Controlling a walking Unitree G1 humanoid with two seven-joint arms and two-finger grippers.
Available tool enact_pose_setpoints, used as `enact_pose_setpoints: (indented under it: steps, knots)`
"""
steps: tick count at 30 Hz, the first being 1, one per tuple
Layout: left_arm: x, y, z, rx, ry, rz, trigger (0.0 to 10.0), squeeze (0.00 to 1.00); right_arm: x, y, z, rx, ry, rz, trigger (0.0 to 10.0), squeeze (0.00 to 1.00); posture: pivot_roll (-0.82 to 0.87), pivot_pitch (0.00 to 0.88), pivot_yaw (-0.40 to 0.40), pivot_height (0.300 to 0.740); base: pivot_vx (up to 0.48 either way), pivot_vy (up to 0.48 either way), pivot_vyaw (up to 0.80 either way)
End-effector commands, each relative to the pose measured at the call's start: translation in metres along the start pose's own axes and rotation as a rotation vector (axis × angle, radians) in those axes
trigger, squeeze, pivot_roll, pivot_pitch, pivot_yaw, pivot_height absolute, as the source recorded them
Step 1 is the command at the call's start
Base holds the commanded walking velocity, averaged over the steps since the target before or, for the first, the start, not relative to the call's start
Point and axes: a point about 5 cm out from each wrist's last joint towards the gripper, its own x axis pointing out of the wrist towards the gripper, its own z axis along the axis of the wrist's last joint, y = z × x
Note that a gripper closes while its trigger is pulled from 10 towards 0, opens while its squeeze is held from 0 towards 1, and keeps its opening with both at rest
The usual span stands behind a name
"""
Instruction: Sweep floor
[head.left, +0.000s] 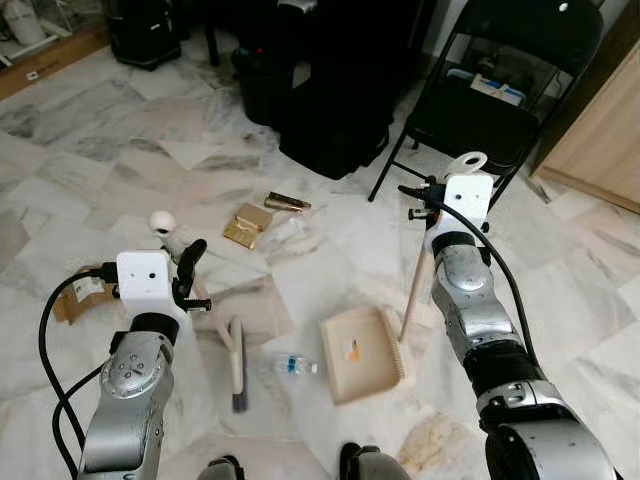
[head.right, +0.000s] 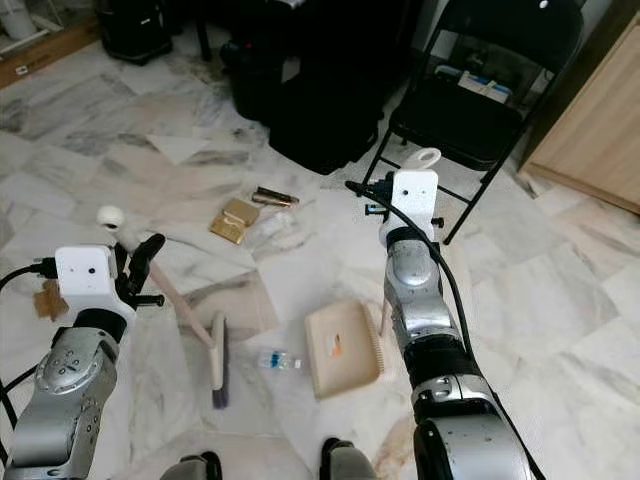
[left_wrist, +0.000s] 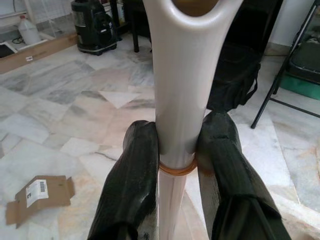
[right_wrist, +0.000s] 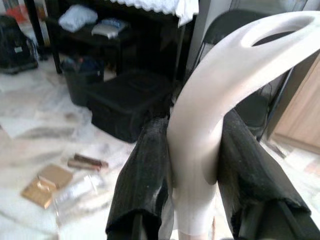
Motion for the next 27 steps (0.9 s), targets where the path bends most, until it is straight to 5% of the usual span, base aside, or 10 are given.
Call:
enact_pose_setpoints:
  steps: [1, 10, 18, 24, 27]
  knots:
    - [-0.003, -0.002, 0.005, 0.004, -0.037, 0.003, 10.0, 0.00, 0.002, -0.002, 0.000, -0.023, -0.001, 0.000, 10.0, 0.00, -0.06, 0.240, -0.087, 0.740, 0.000, 0.000, 0.00]
    - [-0.008, 0.001, 0.003, 0.006, -0.026, 0.013, 10.0, 0.00, 0.002, -0.006, -0.008, -0.049, 0.015, -0.006, 10.0, 0.00, -0.05, 0.260, -0.094, 0.740, 0.000, 0.000, 0.00]
    - [-0.010, 0.002, 0.004, 0.007, -0.030, 0.021, 10.0, 0.00, 0.007, -0.007, 0.017, -0.063, -0.146, -0.014, 10.0, 0.00, -0.05, 0.277, -0.099, 0.740, 0.000, 0.000, 0.00]
    - [-0.011, 0.001, 0.004, 0.008, -0.028, 0.016, 10.0, 0.00, 0.005, 0.000, 0.007, -0.049, -0.109, 0.008, 10.0, 0.00, -0.05, 0.282, -0.099, 0.740, 0.000, 0.000, 0.00]
    - [-0.011, 0.003, 0.005, 0.015, -0.026, 0.006, 10.0, 0.00, -0.002, 0.011, -0.019, -0.081, 0.017, 0.052, 10.0, 0.00, -0.03, 0.297, -0.099, 0.740, 0.000, 0.000, 0.00]
